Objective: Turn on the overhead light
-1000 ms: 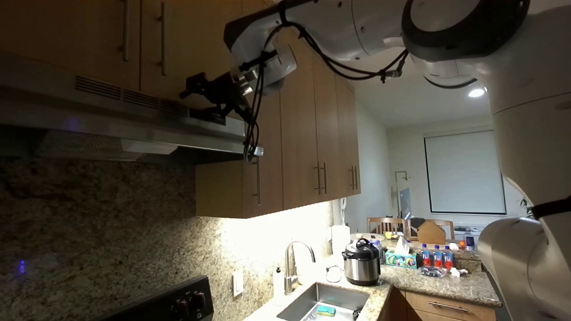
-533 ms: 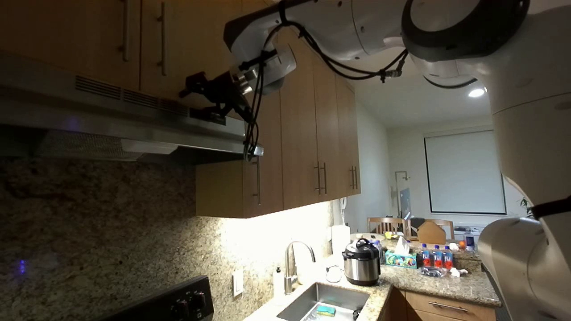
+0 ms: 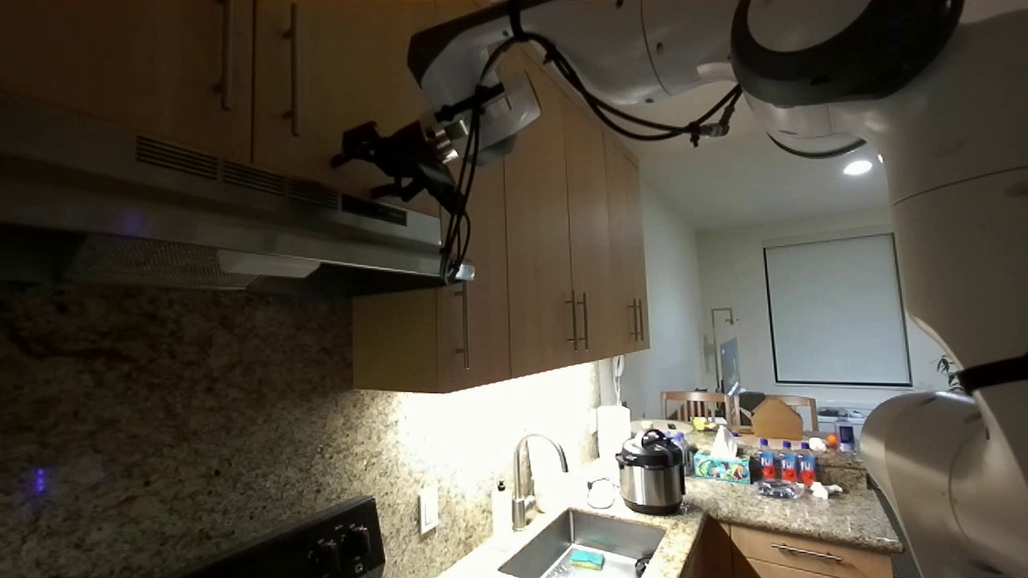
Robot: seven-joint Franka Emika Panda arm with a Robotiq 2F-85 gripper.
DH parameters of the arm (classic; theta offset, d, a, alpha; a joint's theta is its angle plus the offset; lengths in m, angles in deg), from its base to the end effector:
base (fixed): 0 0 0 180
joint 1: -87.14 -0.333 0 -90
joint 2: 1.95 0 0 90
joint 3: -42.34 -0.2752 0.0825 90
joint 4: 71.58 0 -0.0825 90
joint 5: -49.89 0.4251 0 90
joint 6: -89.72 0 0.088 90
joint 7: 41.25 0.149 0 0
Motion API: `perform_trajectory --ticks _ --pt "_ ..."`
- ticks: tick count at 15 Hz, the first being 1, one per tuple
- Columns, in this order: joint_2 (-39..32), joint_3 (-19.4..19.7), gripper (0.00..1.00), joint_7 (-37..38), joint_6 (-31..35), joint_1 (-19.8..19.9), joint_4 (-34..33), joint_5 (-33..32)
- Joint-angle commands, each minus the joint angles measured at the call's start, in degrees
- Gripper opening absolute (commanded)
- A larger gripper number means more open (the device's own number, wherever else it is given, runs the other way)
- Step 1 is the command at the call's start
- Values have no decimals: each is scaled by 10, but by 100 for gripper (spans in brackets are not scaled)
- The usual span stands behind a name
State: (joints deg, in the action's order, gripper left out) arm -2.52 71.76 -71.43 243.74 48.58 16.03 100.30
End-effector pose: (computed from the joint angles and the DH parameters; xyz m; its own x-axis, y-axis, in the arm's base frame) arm 0.6719 0.0992 0.7185 0.3884 -0.2151 0.8960 0.3728 -0.8526 -0.3663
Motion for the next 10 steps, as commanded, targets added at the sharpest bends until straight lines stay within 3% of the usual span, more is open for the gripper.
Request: perform_trajectory --ticks 1,10 --pt "25 -3 100 12 30 -4 32 -32" --pt "32 -2 100 31 47 -2 63 -46"
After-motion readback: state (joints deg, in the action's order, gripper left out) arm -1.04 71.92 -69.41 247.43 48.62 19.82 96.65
